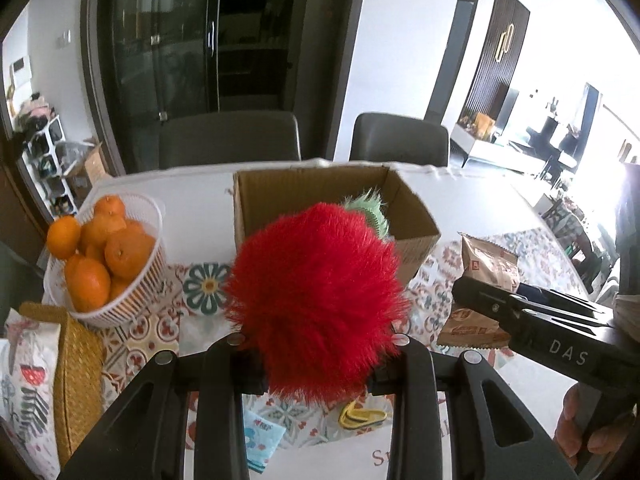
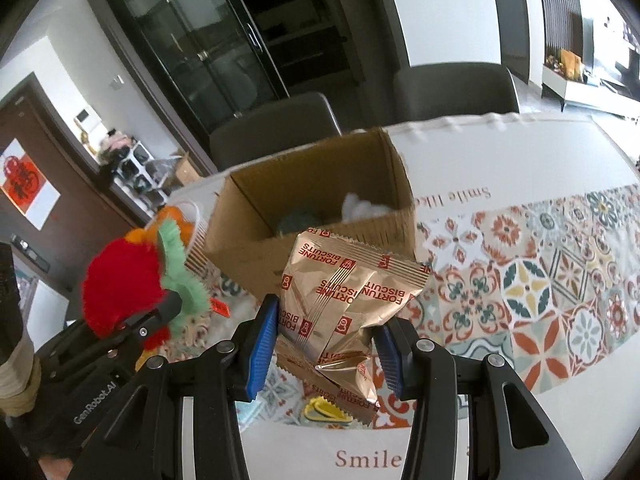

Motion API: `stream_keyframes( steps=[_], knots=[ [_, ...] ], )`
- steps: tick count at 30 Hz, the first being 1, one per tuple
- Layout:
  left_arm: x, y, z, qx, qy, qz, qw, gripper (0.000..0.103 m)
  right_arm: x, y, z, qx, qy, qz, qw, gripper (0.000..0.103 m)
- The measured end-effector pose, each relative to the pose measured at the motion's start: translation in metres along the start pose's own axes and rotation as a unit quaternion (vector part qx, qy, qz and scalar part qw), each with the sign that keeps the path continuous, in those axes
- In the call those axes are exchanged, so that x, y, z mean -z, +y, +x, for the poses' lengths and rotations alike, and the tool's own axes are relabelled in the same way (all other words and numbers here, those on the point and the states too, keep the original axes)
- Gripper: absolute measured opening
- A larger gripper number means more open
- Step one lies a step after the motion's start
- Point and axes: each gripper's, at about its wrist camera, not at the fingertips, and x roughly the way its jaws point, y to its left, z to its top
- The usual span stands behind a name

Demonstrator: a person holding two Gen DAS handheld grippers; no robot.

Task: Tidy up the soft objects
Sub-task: 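Carry the biscuit packet and red pompom over the box and release them inside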

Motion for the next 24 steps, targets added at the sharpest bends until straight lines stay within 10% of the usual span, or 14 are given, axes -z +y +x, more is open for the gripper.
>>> stream_keyframes(
  steps=[24],
  knots=[
    [-0.057,-0.006,-0.014,-0.007,-0.061,0.019,0.9979,0.032,-0.061,0.017,-0.027,-0.018,-0.078,-0.043,0.996,0.047]
  ],
)
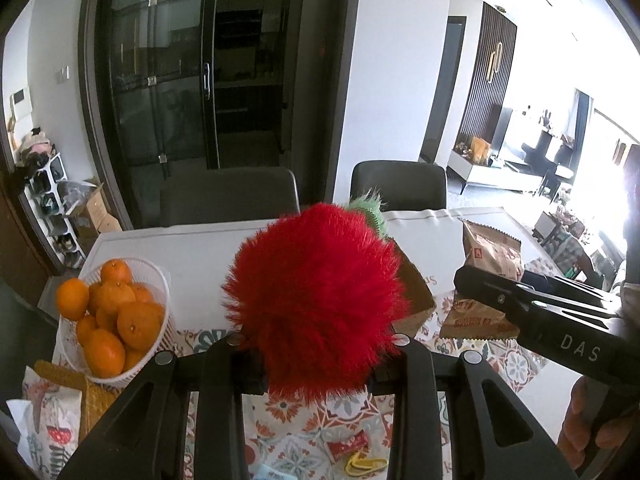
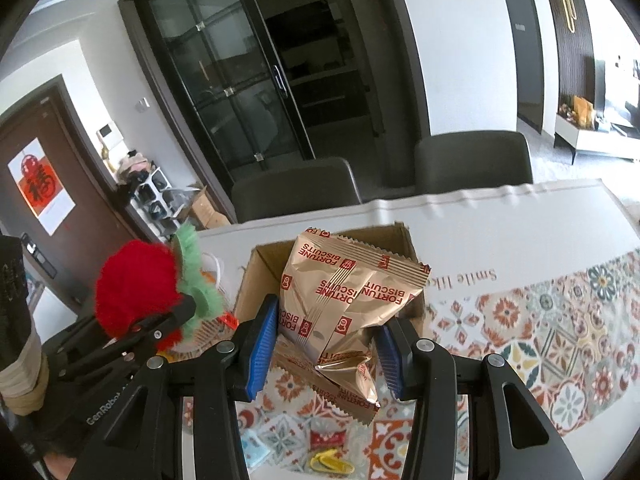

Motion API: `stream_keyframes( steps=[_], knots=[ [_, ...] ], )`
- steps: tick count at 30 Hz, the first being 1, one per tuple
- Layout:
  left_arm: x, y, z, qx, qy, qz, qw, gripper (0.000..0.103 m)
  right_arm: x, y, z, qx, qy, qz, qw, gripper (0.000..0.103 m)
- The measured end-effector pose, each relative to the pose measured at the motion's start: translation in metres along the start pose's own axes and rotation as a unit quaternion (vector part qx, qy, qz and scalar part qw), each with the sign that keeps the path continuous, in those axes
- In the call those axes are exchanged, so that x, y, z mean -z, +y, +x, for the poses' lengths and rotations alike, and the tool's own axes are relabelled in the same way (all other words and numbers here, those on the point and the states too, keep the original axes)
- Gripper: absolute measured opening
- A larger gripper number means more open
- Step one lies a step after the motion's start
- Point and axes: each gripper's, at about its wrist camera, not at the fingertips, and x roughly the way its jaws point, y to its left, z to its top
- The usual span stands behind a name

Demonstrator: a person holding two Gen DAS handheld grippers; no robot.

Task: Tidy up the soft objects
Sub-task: 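Carry the biscuit packet and red pompom over the box and release them inside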

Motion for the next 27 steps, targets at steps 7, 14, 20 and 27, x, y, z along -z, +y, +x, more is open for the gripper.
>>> stream_keyframes(
  steps=[7,14,20,27],
  knots=[
    [-0.015,0.005,0.015,0.001,0.003,0.000,1.0000,0.032,-0.019,0.001,0.014,-0.005,-0.003,-0.009,1.000,0.047],
    [-0.025,0.011,0.039,-0.001,0.015,0.001,0.9999,0.032,-0.032,0.001,0.037,-0.001,0.007,-0.019,1.000,0.047],
    [-0.028,0.018,0.062,0.001,0.033,0.002,0.9994,0.032,-0.042,0.002,0.054,0.004,0.017,-0.032,0.999,0.047],
    [-0.032,0.023,0.092,-0.005,0.056,0.008,0.9984,0.032,-0.048,-0.004,0.078,0.008,0.037,-0.037,0.999,0.047]
  ],
)
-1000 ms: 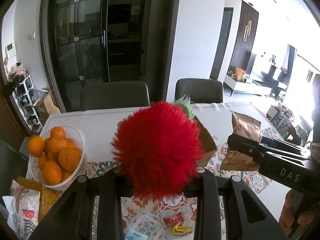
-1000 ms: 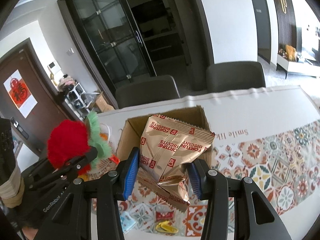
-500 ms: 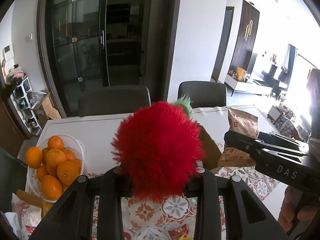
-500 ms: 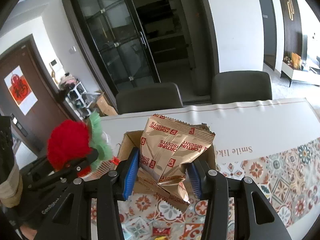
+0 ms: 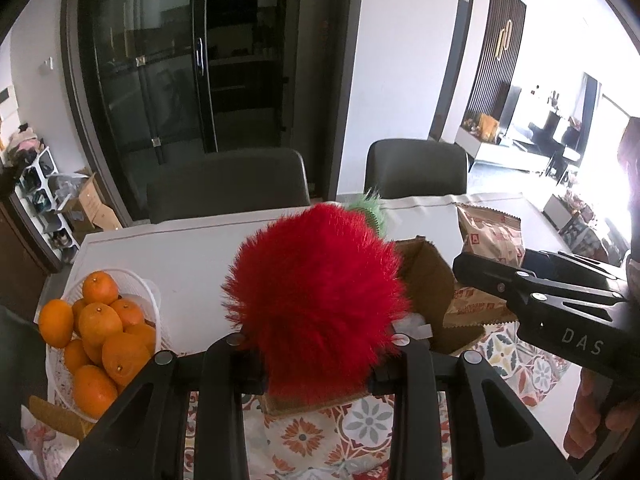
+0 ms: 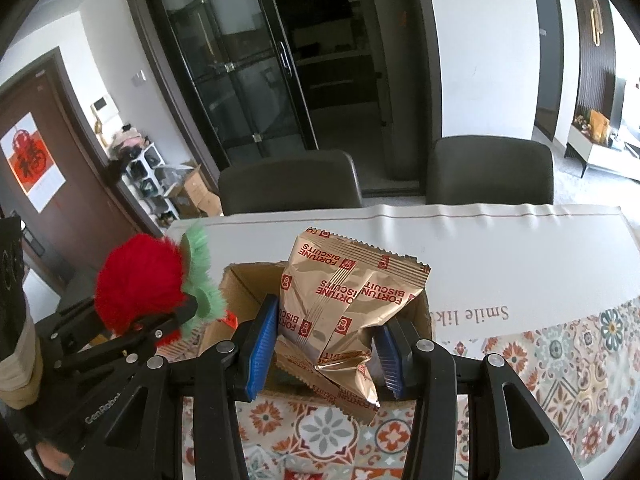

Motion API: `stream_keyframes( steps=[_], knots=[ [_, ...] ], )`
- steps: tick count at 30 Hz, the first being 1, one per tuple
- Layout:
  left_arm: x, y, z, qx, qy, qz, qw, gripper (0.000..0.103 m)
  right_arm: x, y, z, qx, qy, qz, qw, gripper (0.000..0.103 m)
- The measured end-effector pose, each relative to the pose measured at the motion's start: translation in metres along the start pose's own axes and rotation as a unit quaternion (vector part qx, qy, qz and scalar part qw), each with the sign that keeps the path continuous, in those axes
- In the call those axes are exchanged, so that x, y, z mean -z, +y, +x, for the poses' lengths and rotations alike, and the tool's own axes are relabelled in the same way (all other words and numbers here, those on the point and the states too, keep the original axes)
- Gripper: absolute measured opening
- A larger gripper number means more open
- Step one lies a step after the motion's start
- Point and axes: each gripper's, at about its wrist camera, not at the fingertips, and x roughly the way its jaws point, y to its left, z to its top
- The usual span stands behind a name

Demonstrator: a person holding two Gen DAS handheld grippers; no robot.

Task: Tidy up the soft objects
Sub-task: 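Carry the biscuit packet and red pompom over the box and release them inside, then withdraw both tools and approach the blue tissue pack and yellow clip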

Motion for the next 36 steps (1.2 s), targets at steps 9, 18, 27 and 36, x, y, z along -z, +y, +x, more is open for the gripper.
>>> stream_keyframes(
  steps=[9,18,27,36],
  knots=[
    [0.003,0.007,0.043,0.003,0.047,-0.001,0.9989,0.033,-0.006,-0.006,0.043,-0.003,0.034,-0.005,0.999,0.047],
    [0.017,0.001,0.084,0.017,0.111,0.022,0.9934,0.034,0.001,-0.020,0.087,-0.010,0.092,0.004,0.996,0.047],
    [0.027,-0.004,0.098,-0.007,0.141,0.041,0.9891,0.061,0.007,-0.028,0.114,-0.019,0.125,0.016,0.992,0.059],
    [0.034,0.005,0.060,-0.035,0.103,0.024,0.9938,0.069,0.007,-0.026,0.095,0.011,0.098,0.026,0.995,0.074]
  ],
)
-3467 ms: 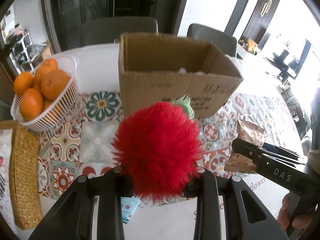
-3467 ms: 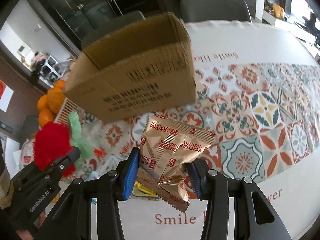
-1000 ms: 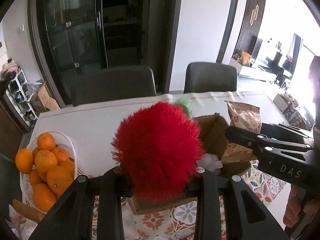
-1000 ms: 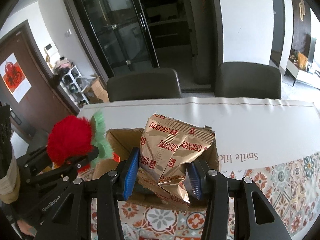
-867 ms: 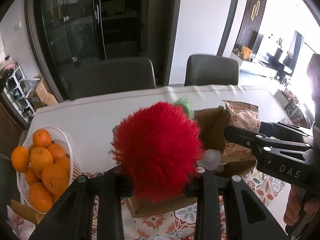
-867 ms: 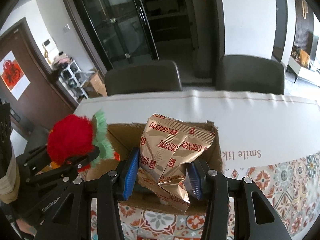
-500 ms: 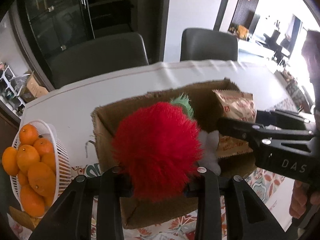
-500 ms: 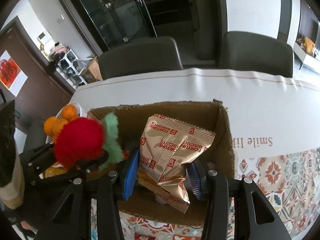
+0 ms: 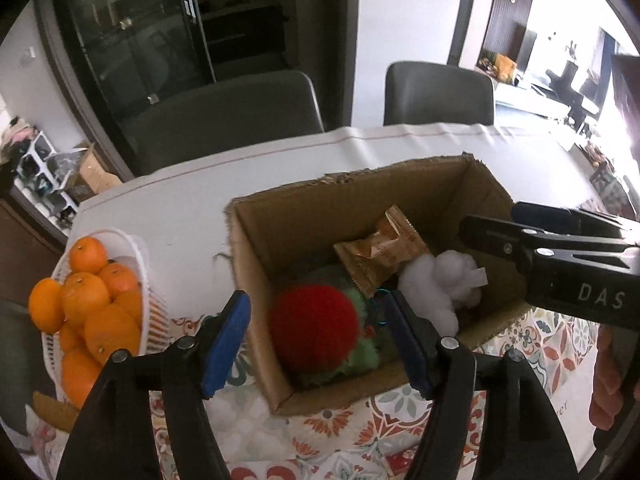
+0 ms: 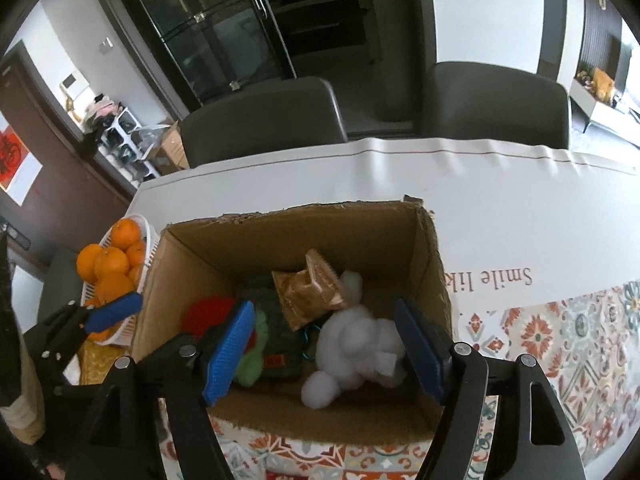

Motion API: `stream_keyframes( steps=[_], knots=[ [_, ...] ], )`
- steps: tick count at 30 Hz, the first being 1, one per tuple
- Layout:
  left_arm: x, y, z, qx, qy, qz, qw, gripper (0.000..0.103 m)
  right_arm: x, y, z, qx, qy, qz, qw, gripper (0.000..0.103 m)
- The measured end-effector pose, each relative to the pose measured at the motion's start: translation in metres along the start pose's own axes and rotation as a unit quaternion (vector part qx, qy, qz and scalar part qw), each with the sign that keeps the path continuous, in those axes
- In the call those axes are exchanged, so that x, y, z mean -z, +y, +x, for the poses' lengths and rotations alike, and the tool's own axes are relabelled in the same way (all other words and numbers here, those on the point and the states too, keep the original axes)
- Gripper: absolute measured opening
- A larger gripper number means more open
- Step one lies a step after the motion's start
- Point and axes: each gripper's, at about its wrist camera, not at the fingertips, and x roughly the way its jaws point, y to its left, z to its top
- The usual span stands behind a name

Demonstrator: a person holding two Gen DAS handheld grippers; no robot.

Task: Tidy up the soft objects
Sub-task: 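Withdraw both tools and approach the blue tissue pack and yellow clip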

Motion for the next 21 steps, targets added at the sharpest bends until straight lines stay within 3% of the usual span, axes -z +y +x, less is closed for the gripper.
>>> stream_keyframes(
  steps=[21],
  knots=[
    [0.057,0.011,-0.087,-0.027,-0.065,-0.033,0.9970,0.076,0.051,0.039,-0.077,0.024,-0.065,-0.035,0.997,0.074]
  ],
)
